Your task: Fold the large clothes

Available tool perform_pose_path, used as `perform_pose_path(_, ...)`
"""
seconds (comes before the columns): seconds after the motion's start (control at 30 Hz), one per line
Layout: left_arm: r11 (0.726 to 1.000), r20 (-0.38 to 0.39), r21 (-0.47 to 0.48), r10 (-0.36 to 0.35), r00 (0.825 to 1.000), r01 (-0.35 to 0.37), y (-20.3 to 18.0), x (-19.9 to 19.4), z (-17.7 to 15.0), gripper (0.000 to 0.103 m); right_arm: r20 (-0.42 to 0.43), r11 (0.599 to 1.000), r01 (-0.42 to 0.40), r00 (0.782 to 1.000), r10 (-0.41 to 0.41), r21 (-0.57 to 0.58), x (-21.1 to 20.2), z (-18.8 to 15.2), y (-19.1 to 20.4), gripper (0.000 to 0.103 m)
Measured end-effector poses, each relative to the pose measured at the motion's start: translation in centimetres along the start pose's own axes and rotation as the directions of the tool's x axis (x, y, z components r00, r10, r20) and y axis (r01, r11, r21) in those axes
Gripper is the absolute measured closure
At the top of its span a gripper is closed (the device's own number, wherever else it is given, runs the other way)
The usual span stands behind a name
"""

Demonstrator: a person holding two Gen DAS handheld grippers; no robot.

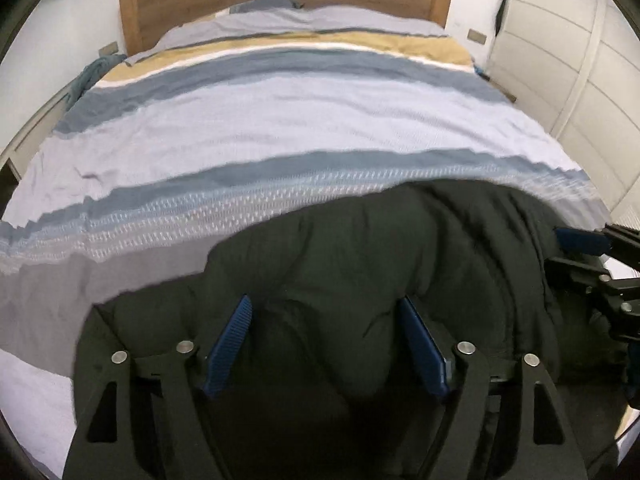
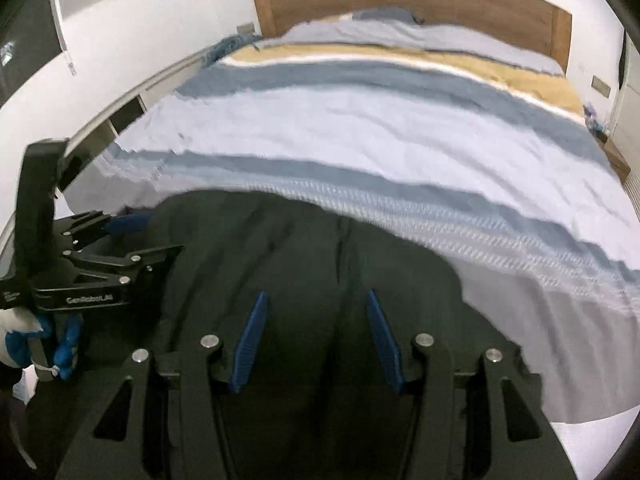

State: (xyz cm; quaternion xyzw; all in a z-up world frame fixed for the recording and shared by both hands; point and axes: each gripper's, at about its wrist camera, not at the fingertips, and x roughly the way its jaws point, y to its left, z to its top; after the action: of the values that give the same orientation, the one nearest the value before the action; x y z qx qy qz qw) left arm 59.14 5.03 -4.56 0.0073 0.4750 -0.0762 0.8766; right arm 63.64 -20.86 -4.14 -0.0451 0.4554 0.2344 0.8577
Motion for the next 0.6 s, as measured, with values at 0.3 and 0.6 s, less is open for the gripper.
perform_pose_path(0.3, 0.994, -0.060, 0.073, 0.082, 0.995, -0.077, -1.3, 1.7, -4.5, 0.008, -0.109, 0.999, 0.009, 0.994, -0.014, -0.048, 2.8, -5.1, -1.4, 0.052)
perform_pose_path(0.6, 0.996, -0.059, 0.033, 0.079, 0.995, -0.077, -0.7, 2.5, -5.1, 0.002, -0.114, 0.996, 0.052, 0.992, -0.059, -0.066, 4.1, -6.0, -1.3, 0.051)
